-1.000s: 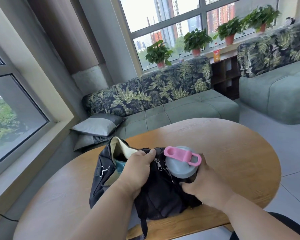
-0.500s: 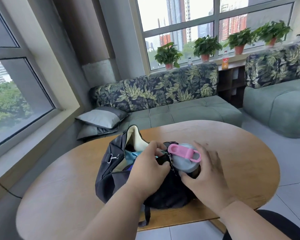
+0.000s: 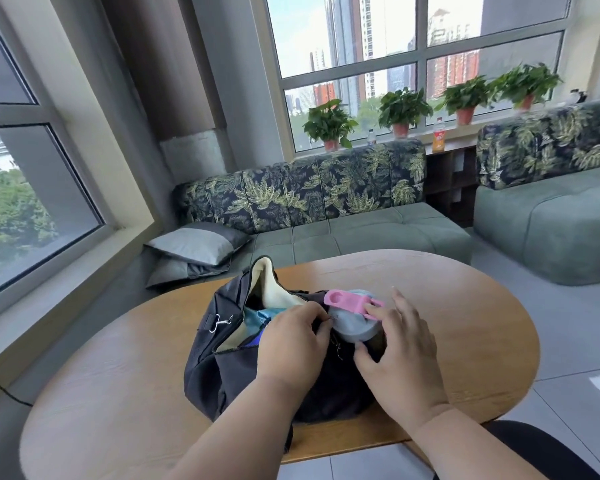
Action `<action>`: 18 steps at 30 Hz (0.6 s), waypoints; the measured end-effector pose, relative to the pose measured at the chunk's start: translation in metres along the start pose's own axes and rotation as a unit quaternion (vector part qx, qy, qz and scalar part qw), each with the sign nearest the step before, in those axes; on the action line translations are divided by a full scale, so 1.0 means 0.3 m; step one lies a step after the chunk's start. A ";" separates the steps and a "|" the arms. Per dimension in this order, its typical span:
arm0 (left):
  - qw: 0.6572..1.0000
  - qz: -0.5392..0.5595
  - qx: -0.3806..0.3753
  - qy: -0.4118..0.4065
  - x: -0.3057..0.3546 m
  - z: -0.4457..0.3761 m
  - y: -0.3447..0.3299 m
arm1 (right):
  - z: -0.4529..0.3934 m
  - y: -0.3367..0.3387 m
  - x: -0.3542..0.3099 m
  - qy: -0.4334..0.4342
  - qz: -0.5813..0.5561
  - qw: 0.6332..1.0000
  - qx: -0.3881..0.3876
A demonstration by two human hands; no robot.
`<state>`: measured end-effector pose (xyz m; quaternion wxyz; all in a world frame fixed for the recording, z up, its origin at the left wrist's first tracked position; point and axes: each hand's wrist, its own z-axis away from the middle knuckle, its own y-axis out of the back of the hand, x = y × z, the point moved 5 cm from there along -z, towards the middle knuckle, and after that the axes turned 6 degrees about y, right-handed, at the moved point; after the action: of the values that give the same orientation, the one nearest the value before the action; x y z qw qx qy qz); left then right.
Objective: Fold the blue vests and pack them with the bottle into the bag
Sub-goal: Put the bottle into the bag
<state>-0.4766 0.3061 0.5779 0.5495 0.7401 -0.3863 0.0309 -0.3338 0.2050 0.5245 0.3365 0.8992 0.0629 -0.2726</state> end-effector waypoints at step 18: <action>0.998 0.037 0.005 0.056 -0.060 -0.009 0.000 | -0.031 -0.013 -0.065 0.063 0.026 0.997 0.030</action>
<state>-0.4882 0.3180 0.5703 0.5652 0.7253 -0.3814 0.0946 -0.3473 0.2153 0.5384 0.3122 0.9254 0.0519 -0.2085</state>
